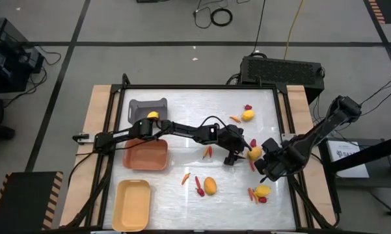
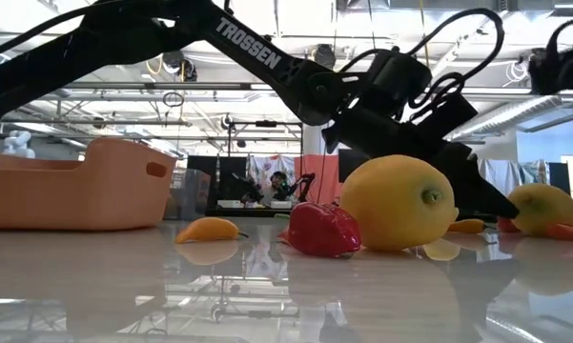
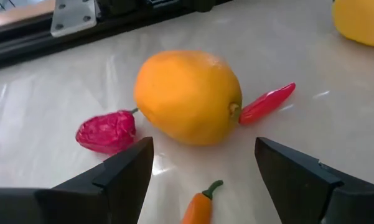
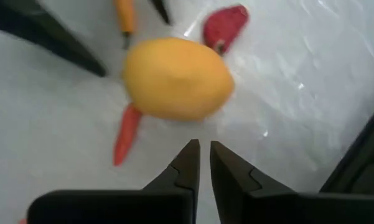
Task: Sort produce into baskets
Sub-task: Put the lemon into the black bin
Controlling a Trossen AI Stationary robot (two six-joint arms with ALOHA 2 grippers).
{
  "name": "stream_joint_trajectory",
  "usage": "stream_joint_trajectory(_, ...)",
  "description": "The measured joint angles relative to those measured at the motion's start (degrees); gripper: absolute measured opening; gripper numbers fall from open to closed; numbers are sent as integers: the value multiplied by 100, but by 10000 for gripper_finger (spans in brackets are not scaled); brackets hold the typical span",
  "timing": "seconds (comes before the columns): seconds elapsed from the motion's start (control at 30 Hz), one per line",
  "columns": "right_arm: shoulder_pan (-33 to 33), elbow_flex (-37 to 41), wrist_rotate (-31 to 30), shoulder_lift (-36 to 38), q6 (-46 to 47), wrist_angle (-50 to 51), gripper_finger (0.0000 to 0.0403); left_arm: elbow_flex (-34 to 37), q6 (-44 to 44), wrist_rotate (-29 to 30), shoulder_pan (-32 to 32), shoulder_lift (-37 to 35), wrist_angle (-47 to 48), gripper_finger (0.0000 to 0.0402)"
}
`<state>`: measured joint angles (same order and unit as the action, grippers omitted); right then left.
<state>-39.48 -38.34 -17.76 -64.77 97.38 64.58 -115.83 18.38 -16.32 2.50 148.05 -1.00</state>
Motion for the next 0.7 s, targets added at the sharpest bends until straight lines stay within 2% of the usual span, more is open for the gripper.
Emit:
stream_joint_trajectory(0.27, 60, 115, -42, -64, 310, -166, 4, 0, -161, 94, -1, 0, 47, 288)
stream_joint_trajectory(0.7, 722, 115, 24, -682, 41, -164, 0, 0, -307, 221, -61, 0, 68, 288)
